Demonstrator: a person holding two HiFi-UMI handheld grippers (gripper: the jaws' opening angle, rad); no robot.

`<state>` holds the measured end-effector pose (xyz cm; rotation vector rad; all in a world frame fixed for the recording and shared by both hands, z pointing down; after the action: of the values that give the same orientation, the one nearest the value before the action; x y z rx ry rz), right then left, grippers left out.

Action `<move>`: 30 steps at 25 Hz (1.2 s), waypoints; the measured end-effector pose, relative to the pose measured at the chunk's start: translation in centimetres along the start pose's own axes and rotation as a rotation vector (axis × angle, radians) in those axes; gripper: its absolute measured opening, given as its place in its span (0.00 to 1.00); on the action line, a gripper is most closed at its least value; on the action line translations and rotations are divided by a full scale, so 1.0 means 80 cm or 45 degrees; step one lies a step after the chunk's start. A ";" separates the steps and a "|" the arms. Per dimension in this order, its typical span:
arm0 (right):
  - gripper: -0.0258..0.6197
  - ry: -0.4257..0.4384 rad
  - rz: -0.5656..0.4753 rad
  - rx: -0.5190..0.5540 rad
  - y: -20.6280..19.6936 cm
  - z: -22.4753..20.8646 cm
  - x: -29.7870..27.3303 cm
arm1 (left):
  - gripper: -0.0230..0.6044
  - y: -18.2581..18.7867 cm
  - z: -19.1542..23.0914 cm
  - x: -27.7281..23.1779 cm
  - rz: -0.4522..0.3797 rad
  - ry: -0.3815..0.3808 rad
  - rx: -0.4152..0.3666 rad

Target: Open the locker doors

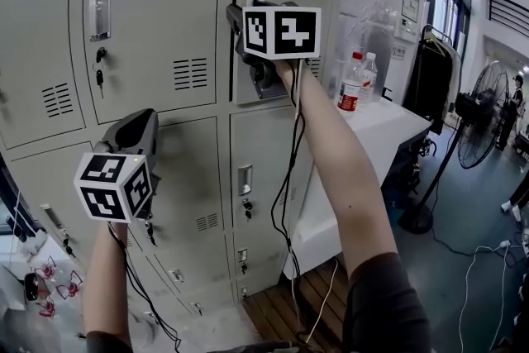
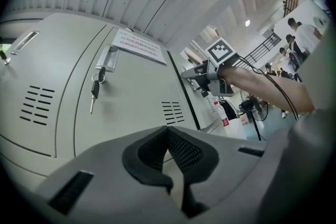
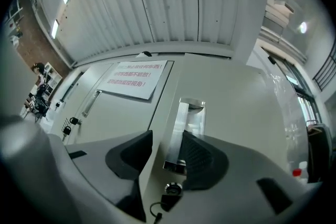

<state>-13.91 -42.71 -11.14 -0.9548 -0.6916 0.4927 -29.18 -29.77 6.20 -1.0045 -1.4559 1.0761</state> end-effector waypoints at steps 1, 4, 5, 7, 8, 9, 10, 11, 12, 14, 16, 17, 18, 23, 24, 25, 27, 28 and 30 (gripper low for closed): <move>0.33 -0.015 0.012 0.016 -0.001 -0.001 0.002 | 0.05 0.000 -0.002 0.000 0.000 -0.005 0.002; 0.29 -0.039 0.033 0.030 -0.003 -0.002 0.005 | 0.05 0.000 -0.008 -0.001 0.004 -0.023 0.012; 0.29 -0.038 0.038 0.026 -0.002 -0.003 0.006 | 0.05 -0.001 -0.011 -0.003 0.006 -0.030 0.013; 0.29 -0.024 0.052 0.017 -0.001 -0.004 0.007 | 0.05 -0.001 -0.016 -0.005 0.013 -0.046 0.013; 0.28 -0.014 0.057 0.009 0.000 -0.005 0.008 | 0.05 0.000 -0.019 -0.005 0.016 -0.054 0.013; 0.28 -0.006 0.057 -0.001 0.001 -0.005 0.011 | 0.05 0.000 -0.022 -0.006 0.017 -0.061 0.012; 0.28 0.000 0.055 -0.011 0.002 -0.006 0.014 | 0.05 0.001 -0.024 -0.006 0.016 -0.068 0.013; 0.28 0.004 0.051 -0.018 0.003 -0.007 0.018 | 0.05 0.002 -0.026 -0.006 0.014 -0.075 0.016; 0.28 0.007 0.047 -0.023 0.003 -0.007 0.021 | 0.05 0.003 -0.028 -0.006 0.010 -0.081 0.020; 0.28 0.016 0.043 -0.022 0.005 -0.008 0.028 | 0.05 0.004 -0.033 -0.006 0.003 -0.093 0.033; 0.29 0.023 0.042 0.003 0.008 -0.009 0.035 | 0.05 0.004 -0.037 -0.006 -0.001 -0.104 0.044; 0.30 0.018 0.040 0.026 0.009 -0.010 0.039 | 0.05 0.004 -0.039 -0.006 -0.002 -0.111 0.048; 0.31 0.005 0.036 0.057 0.011 -0.011 0.044 | 0.05 0.004 -0.042 -0.006 -0.002 -0.117 0.051; 0.36 -0.068 -0.006 0.187 0.017 -0.012 0.067 | 0.05 0.002 -0.054 -0.007 -0.005 -0.154 0.069; 0.36 -0.079 -0.011 0.198 0.019 -0.013 0.072 | 0.05 0.002 -0.057 -0.008 -0.006 -0.162 0.072; 0.36 -0.090 -0.014 0.208 0.020 -0.014 0.078 | 0.05 0.001 -0.059 -0.009 -0.007 -0.169 0.075; 0.34 -0.105 -0.022 0.225 0.021 -0.015 0.090 | 0.05 0.001 -0.066 -0.010 -0.008 -0.187 0.084; 0.32 -0.113 -0.029 0.232 0.022 -0.015 0.096 | 0.05 0.001 -0.069 -0.011 -0.009 -0.199 0.092; 0.30 -0.135 -0.042 0.243 0.024 -0.017 0.109 | 0.05 0.001 -0.077 -0.013 -0.012 -0.226 0.107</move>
<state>-7.06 -36.79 -10.62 -0.7410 -0.7406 0.5732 -22.92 -30.05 6.37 -0.8597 -1.5415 1.2351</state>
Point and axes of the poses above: the fingertips, and each gripper's own axes: x backward along the fingers, z to its left, y out of its top, the point moved 3 cm from there along x, backward along the fingers, and after that the axes turned 10 degrees about x, right-handed, at the moved point
